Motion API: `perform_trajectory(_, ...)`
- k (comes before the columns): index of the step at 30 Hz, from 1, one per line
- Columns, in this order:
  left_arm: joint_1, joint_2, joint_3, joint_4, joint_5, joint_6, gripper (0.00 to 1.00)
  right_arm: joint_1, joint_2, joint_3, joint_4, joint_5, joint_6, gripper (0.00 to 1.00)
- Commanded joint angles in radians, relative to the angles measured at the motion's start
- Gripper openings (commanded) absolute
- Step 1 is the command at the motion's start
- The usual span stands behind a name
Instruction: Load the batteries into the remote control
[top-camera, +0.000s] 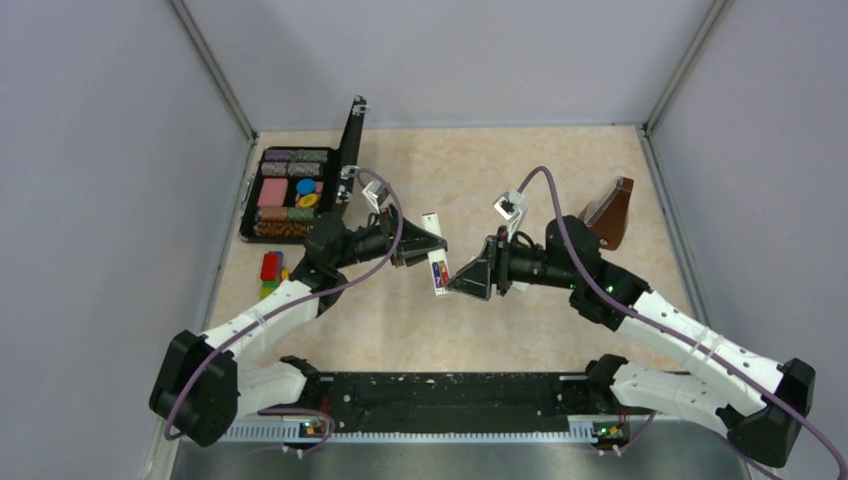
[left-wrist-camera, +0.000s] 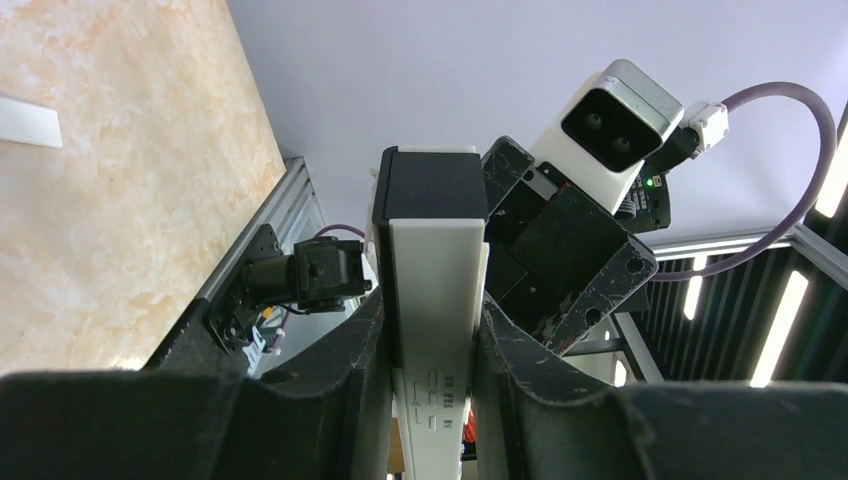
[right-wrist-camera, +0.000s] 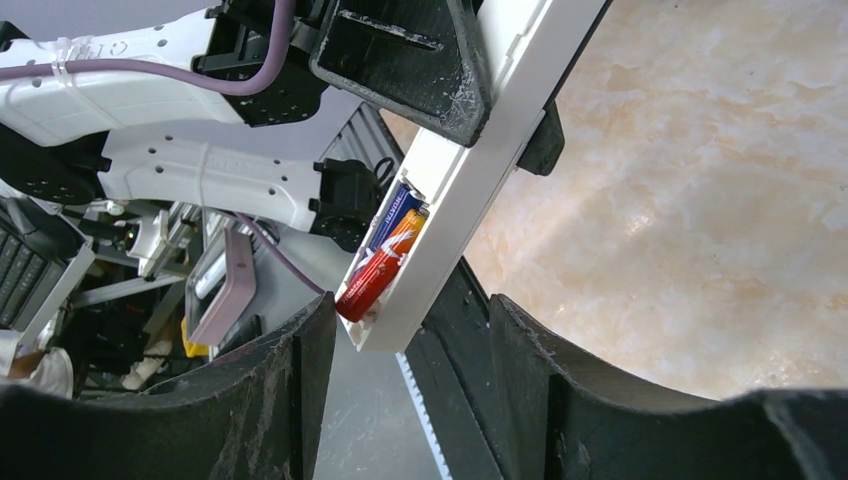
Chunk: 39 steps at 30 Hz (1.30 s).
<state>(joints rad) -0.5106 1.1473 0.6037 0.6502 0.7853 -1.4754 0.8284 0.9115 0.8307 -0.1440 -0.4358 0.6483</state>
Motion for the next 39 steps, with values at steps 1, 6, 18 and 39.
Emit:
perform_trajectory(1, -0.005, -0.03, 0.059, 0.028, 0.011, -0.007, 0.0, -0.013, 0.007, 0.001, 0.054, 0.036, 0.001, 0.56)
perform_trajectory(6, -0.006, -0.034, 0.068, 0.011, 0.008, 0.002, 0.0, -0.013, 0.015, 0.002, 0.053, 0.062, 0.009, 0.55)
perform_trajectory(18, -0.012, -0.04, 0.092, 0.006, 0.019, 0.006, 0.0, -0.013, 0.05, 0.002, 0.016, 0.108, 0.029, 0.52)
perform_trajectory(39, -0.011, -0.074, 0.15, -0.06, 0.067, 0.191, 0.0, -0.07, 0.15, 0.055, 0.064, -0.114, 0.218, 0.48)
